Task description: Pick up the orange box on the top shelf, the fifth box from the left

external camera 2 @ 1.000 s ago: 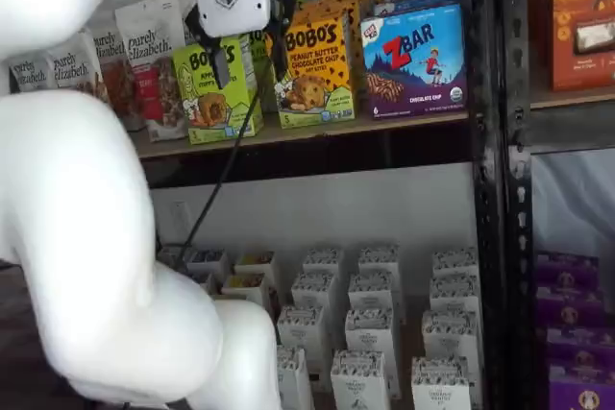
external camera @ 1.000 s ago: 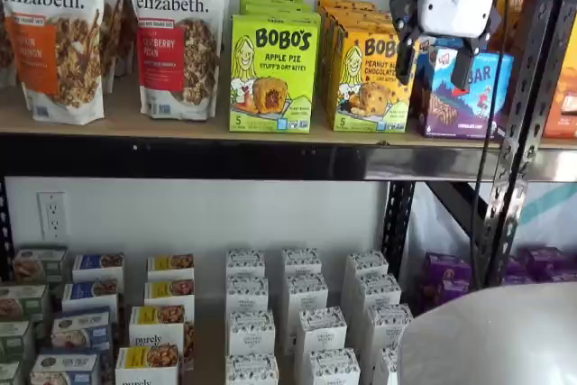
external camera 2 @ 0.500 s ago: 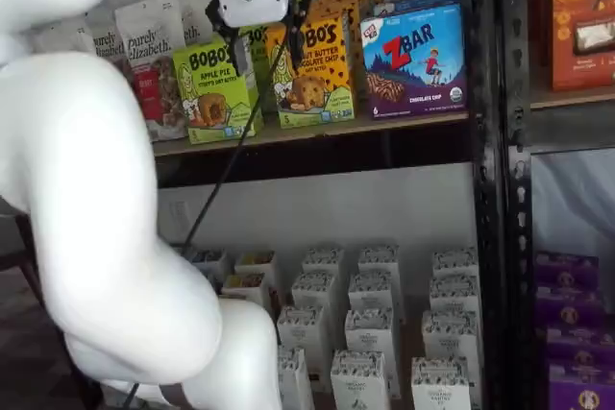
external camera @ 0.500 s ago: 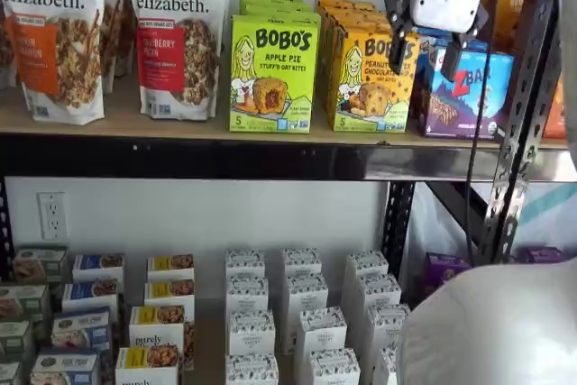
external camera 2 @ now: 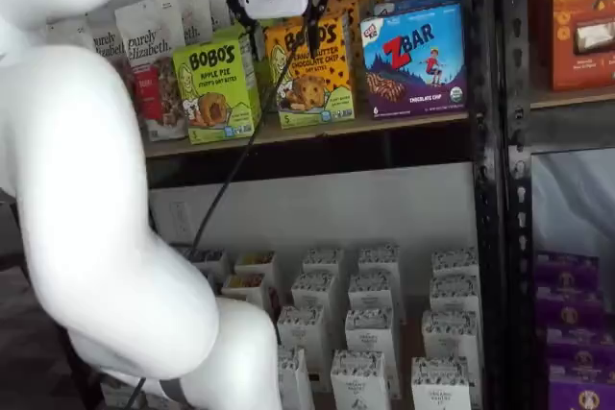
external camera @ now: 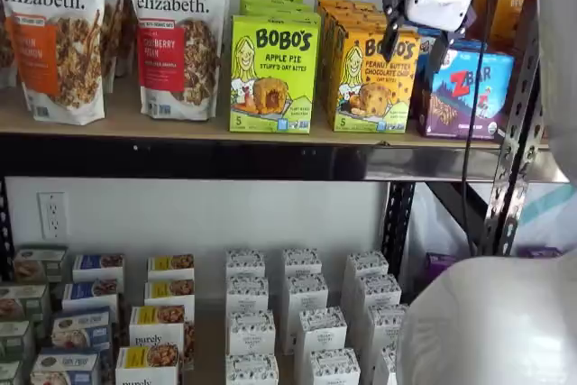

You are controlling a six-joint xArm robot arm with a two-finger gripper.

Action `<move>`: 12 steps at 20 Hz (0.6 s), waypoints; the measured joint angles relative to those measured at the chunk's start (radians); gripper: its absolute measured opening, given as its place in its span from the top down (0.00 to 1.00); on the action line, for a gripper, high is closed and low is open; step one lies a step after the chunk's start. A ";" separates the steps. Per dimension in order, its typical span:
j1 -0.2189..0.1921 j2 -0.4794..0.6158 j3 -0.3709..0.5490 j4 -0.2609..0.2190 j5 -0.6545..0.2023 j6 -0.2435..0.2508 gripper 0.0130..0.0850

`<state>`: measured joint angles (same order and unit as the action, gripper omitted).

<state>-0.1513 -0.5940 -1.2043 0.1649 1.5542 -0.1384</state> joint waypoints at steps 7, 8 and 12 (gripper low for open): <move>0.021 -0.026 0.069 0.002 -0.174 -0.002 0.00; 0.031 -0.027 0.074 -0.013 -0.192 0.008 0.00; 0.074 -0.030 0.089 -0.091 -0.255 0.062 0.00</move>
<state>-0.0775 -0.6238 -1.1155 0.0736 1.2995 -0.0763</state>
